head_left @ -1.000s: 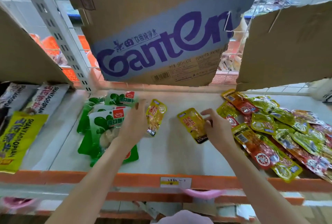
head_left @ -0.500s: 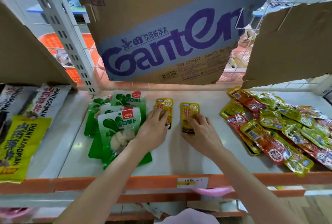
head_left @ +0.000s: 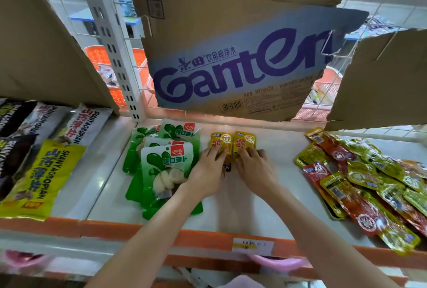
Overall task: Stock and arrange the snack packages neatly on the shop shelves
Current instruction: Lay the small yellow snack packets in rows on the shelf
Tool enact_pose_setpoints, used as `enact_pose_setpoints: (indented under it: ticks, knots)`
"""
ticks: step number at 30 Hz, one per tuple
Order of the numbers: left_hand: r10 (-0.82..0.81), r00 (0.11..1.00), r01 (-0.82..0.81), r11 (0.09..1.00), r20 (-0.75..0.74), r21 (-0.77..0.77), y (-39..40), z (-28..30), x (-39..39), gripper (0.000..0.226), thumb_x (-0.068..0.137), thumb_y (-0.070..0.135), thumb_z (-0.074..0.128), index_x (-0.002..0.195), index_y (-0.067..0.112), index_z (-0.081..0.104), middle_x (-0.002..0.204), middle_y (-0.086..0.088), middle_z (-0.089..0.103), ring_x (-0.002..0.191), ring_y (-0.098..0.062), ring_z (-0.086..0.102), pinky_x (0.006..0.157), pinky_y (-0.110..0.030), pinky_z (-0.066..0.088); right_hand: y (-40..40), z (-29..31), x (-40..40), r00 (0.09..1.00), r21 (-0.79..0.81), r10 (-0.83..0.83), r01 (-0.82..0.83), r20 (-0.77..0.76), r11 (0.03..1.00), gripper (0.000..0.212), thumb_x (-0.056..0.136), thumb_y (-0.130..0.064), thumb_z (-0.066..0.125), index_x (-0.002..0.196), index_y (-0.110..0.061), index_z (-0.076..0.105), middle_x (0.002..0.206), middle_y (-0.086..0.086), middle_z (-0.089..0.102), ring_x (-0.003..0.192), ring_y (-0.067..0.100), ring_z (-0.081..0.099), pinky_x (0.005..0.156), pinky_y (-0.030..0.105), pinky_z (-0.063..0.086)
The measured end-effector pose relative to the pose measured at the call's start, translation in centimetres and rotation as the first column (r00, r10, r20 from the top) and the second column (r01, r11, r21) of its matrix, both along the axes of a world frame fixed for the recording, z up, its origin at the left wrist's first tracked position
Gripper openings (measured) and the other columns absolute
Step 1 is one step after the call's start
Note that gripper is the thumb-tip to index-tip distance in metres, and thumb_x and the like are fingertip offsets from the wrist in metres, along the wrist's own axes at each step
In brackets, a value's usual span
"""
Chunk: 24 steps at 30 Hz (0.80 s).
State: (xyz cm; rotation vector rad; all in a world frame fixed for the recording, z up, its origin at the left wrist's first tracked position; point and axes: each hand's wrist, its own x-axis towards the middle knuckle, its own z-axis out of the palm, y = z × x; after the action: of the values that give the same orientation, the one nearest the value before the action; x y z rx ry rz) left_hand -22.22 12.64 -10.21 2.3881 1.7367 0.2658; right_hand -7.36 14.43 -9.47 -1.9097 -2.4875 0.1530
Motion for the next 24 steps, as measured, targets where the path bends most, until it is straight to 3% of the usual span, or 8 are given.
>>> enact_pose_setpoints:
  ticks: [5, 9, 14, 17, 20, 24]
  knots:
    - [0.017, 1.000, -0.017, 1.000, -0.012, -0.016, -0.1, 0.2, 0.4, 0.057, 0.095, 0.024, 0.041, 0.146, 0.008, 0.022, 0.152, -0.013, 0.018, 0.140, -0.028, 0.013, 0.115, -0.032, 0.009, -0.6, 0.3, 1.2, 0.992, -0.002, 0.004, -0.005, -0.126, 1.000, 0.042, 0.093, -0.044, 0.042, 0.129, -0.022, 0.046, 0.138, 0.006, 0.041, 0.122, 0.030, 0.037, 0.098, 0.038, 0.036]
    - [0.055, 0.998, -0.055, 0.998, 0.015, -0.005, 0.0, 0.8, 1.5, 0.040, 0.093, 0.022, 0.044, 0.132, 0.012, 0.043, 0.142, -0.008, 0.034, 0.131, -0.027, 0.025, 0.111, -0.040, 0.023, -1.4, 0.7, 3.3, 0.976, -0.003, 0.053, -0.055, -0.213, 0.999, 0.044, 0.091, -0.038, 0.050, 0.131, -0.021, 0.046, 0.139, 0.004, 0.042, 0.126, 0.028, 0.036, 0.097, 0.037, 0.036]
    - [-0.028, 0.996, 0.027, 1.000, 0.086, 0.011, -0.4, 1.0, 5.3, 0.039, 0.093, 0.025, 0.042, 0.130, 0.016, 0.048, 0.134, -0.004, 0.041, 0.127, -0.024, 0.029, 0.106, -0.037, 0.027, -3.5, 0.9, 8.4, 0.981, 0.010, 0.027, -0.026, -0.192, 1.000, 0.041, 0.091, -0.035, 0.049, 0.130, -0.020, 0.047, 0.138, 0.004, 0.043, 0.125, 0.026, 0.037, 0.098, 0.036, 0.034]
    - [-0.103, 0.993, 0.101, 0.994, 0.054, 0.034, -0.2, 1.0, 8.5, 0.040, 0.091, 0.028, 0.045, 0.128, 0.014, 0.049, 0.129, -0.004, 0.044, 0.123, -0.022, 0.034, 0.104, -0.030, 0.025, -4.9, 1.4, 12.4, 0.981, 0.022, -0.048, 0.053, -0.190, 0.998, 0.043, 0.093, -0.034, 0.047, 0.133, -0.020, 0.044, 0.143, 0.002, 0.038, 0.130, 0.024, 0.032, 0.104, 0.034, 0.030]
    - [-0.181, 0.982, 0.181, 0.983, 0.049, 0.009, -0.3, 1.1, 12.0, 0.042, 0.092, 0.033, 0.047, 0.131, 0.017, 0.048, 0.126, -0.007, 0.046, 0.121, -0.023, 0.037, 0.100, -0.026, 0.020, -6.2, 2.1, 16.2, 0.961, 0.055, -0.186, 0.201, -0.205, 0.978, 0.039, 0.092, -0.033, 0.048, 0.128, -0.018, 0.047, 0.135, 0.003, 0.043, 0.125, 0.026, 0.034, 0.098, 0.033, 0.031]
    - [-0.244, 0.968, 0.245, 0.969, 0.052, -0.014, -0.9, 0.6, 16.1, 0.041, 0.092, 0.037, 0.047, 0.126, 0.014, 0.051, 0.120, -0.009, 0.047, 0.115, -0.024, 0.038, 0.099, -0.029, 0.025, -7.7, 2.2, 20.9, 0.894, -0.025, -0.413, 0.415, -0.171, 0.909, 0.056, 0.090, -0.053, 0.045, 0.135, -0.021, 0.039, 0.136, 0.005, 0.039, 0.127, 0.027, 0.029, 0.101, 0.036, 0.031]
